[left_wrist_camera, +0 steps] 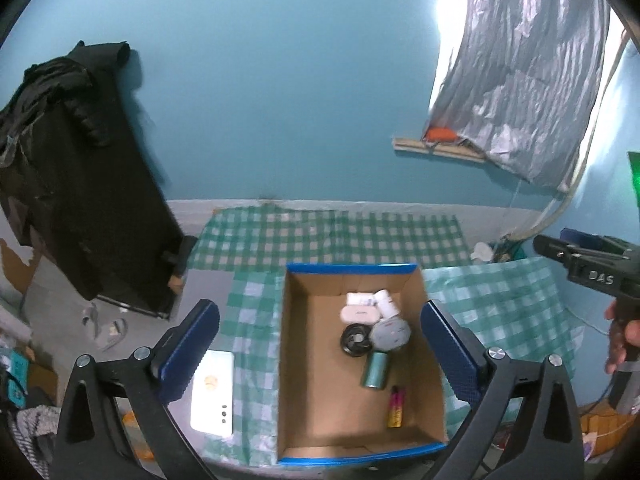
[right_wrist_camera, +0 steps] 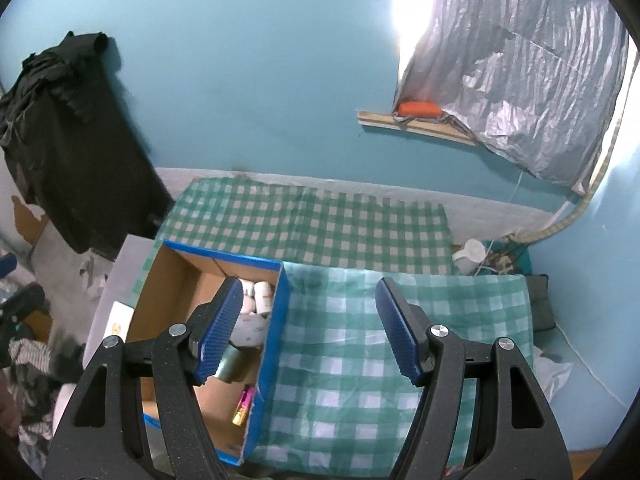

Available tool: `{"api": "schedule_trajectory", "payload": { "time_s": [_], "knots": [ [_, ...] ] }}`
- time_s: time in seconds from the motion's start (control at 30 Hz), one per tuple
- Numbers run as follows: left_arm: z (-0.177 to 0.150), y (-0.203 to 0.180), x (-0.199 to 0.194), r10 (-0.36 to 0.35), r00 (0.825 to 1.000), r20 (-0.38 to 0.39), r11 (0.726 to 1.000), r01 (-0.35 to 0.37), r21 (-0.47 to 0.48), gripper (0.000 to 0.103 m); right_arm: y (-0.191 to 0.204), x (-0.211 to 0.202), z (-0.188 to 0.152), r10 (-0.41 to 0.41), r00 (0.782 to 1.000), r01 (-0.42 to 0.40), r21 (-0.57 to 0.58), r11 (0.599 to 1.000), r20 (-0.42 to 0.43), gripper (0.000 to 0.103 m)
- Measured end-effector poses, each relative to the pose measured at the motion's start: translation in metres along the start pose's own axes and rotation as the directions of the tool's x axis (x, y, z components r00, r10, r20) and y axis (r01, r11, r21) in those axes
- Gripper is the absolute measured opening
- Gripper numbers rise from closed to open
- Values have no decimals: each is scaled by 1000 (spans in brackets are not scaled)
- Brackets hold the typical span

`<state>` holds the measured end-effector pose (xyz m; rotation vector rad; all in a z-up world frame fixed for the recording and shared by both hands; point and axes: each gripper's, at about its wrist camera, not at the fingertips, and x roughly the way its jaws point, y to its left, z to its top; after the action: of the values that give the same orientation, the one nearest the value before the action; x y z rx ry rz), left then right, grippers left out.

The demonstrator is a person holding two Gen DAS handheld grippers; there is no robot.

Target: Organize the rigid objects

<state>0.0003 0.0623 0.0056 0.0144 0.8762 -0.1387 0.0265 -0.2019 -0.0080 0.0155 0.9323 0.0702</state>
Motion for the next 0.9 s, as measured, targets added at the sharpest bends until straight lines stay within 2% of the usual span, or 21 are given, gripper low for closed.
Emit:
{"api": "schedule_trajectory", "payload": {
  "time_s": [0.1,0.23,0.5,0.9],
  "knots": [
    [0,-5,-5,-5,1000,17,1000,5,7,102,-2,-3,-1,-9,1000,9,3,1000,12,68],
    [0,-12,-9,43,998,39,998,-44,35,102,-1,-5,0,-10,1000,10,-2,1000,21,68],
    [2,-14,-14,89,995,41,994,-92,62,102,-1,-8,2,-5,999,5,-1,1000,34,68],
    [-2,-15,-19,103,994,40,992,-106,70,102,-1,-8,0,-1,1000,1,-4,1000,22,68]
  ]
}}
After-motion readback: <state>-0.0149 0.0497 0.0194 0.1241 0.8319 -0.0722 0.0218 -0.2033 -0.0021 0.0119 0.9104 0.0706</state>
